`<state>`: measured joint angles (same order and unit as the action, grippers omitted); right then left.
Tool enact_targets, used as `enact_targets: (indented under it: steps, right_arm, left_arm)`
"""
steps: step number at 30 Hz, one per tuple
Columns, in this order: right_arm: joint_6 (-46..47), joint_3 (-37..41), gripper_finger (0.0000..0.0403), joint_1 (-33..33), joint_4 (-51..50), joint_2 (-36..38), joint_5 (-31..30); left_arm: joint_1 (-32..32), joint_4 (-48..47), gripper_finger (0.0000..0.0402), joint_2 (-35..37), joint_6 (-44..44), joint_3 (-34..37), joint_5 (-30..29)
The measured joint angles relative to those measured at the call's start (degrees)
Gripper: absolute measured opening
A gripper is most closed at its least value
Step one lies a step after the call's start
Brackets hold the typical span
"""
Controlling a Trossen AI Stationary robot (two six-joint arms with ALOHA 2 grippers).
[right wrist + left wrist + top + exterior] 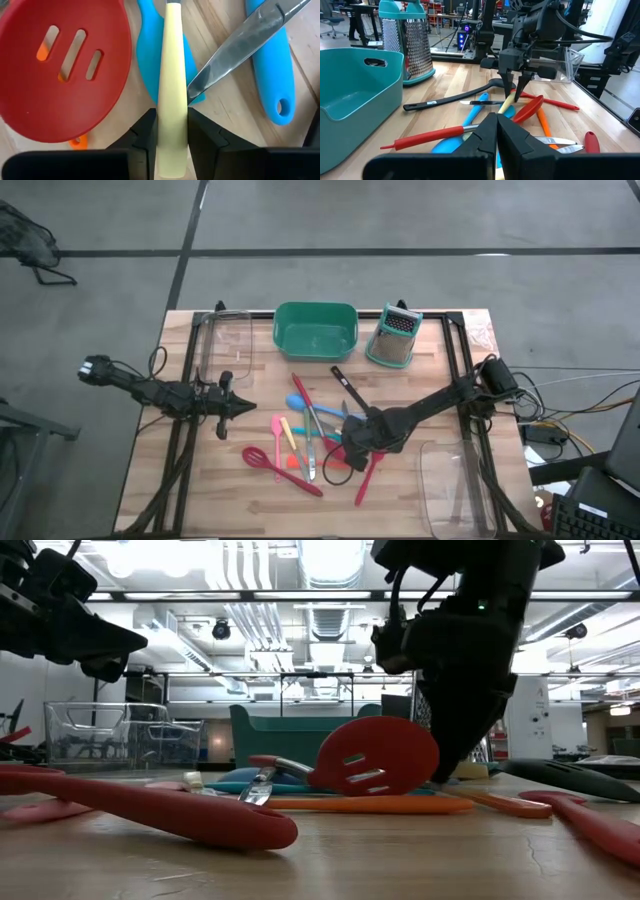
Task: Pick & Place Kitchen Items
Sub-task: Put the yellow knife into the bottom right transparent bin
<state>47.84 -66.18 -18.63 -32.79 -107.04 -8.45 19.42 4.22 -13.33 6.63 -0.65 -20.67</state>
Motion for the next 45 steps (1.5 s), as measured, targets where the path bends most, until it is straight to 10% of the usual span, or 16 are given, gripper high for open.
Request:
enact_targets:
  steps: [30, 45]
  right_arm:
    - [9.95, -0.06, 0.0087, -0.71, -14.71, 12.01, -1.47]
    - [30.19, -0.06, 0.0092, -13.55, -20.69, 20.12, -5.44]
  left_arm:
    - [-0.02, -0.32, 0.0012, -0.01, 0.02, 0.01, 0.0]
    - [-0.01, -0.36, 0.0012, -0.01, 0.01, -0.01, 0.0]
